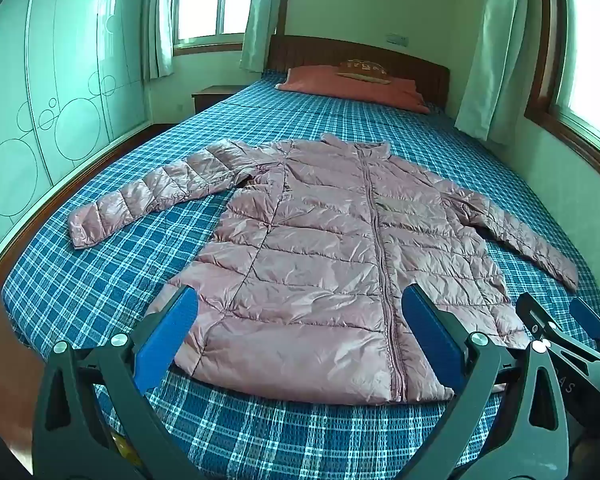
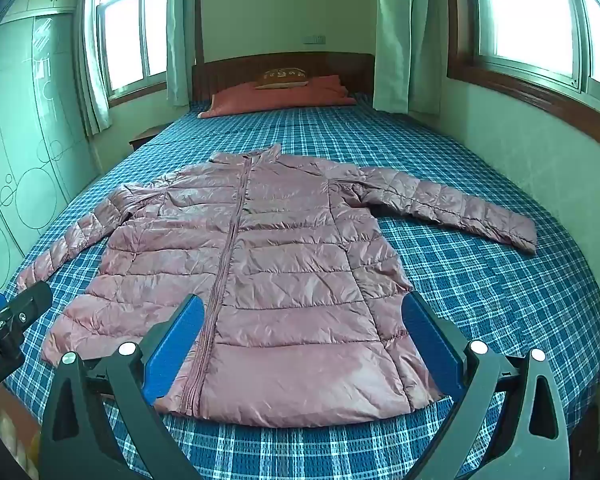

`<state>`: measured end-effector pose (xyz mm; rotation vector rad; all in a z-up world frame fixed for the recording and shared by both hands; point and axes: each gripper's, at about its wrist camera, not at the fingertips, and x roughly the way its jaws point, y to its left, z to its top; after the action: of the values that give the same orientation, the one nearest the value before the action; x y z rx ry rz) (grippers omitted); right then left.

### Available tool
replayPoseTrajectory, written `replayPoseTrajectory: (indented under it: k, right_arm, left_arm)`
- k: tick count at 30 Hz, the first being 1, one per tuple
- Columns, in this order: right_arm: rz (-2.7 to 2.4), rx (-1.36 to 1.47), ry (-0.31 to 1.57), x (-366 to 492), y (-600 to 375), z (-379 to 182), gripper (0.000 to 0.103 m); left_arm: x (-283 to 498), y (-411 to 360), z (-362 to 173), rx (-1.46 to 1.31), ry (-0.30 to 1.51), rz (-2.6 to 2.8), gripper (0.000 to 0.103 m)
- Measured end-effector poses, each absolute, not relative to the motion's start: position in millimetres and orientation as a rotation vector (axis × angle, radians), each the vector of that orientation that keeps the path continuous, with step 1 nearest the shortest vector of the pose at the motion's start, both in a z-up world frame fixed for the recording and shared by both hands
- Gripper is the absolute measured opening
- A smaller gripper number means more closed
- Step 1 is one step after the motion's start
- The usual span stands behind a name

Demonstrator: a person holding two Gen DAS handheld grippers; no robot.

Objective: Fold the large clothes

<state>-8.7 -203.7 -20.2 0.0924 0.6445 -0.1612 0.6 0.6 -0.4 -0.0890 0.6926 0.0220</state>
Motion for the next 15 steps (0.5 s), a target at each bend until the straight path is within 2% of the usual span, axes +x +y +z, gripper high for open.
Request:
replayPoseTrajectory:
  k: [15]
  right_arm:
    - [-0.160,0.092,0.655,-6.8,-202.5,-24.4,0.098]
  left_arm:
    - [-1.1,2.4,-5.3,-0.093,0.697,0.023,0.101]
